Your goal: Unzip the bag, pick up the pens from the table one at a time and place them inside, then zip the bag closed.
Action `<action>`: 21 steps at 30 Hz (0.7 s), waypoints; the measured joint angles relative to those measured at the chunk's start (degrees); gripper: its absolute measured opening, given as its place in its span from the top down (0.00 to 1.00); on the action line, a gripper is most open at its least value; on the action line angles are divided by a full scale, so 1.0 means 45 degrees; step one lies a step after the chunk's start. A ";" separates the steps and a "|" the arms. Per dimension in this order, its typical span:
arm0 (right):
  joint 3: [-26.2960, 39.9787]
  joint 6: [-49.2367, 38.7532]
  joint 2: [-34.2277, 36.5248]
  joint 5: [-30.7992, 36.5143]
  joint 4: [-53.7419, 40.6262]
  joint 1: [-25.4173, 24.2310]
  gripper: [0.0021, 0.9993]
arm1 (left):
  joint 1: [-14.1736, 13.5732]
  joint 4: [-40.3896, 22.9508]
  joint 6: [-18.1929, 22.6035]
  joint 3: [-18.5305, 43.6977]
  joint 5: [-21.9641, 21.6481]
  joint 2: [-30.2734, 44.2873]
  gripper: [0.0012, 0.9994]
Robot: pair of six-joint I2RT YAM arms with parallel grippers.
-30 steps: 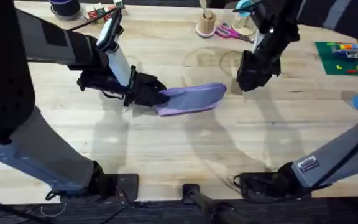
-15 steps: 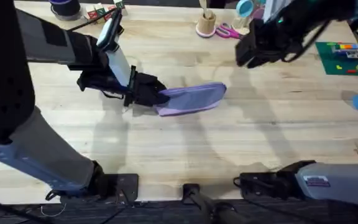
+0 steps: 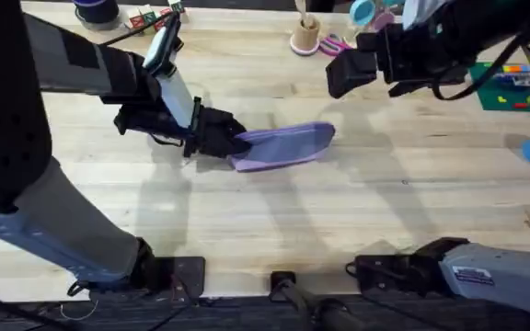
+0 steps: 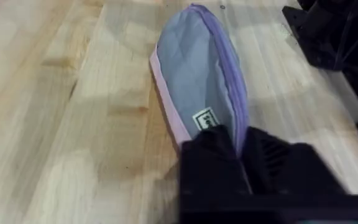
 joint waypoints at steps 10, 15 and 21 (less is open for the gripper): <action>0.0000 -0.0003 0.0000 0.0004 -0.0004 0.0000 0.00 | 0.0039 0.0019 -0.0046 0.0000 0.0052 0.0000 0.01; 0.0000 -0.0010 0.0000 0.0004 -0.0033 0.0000 0.00 | 0.0039 -0.0142 -0.0043 0.0000 0.0049 -0.0019 0.00; 0.0000 -0.0049 0.0000 0.0009 -0.0470 0.0000 0.00 | 0.0039 -0.0412 -0.0044 0.0171 -0.0642 -0.1471 0.00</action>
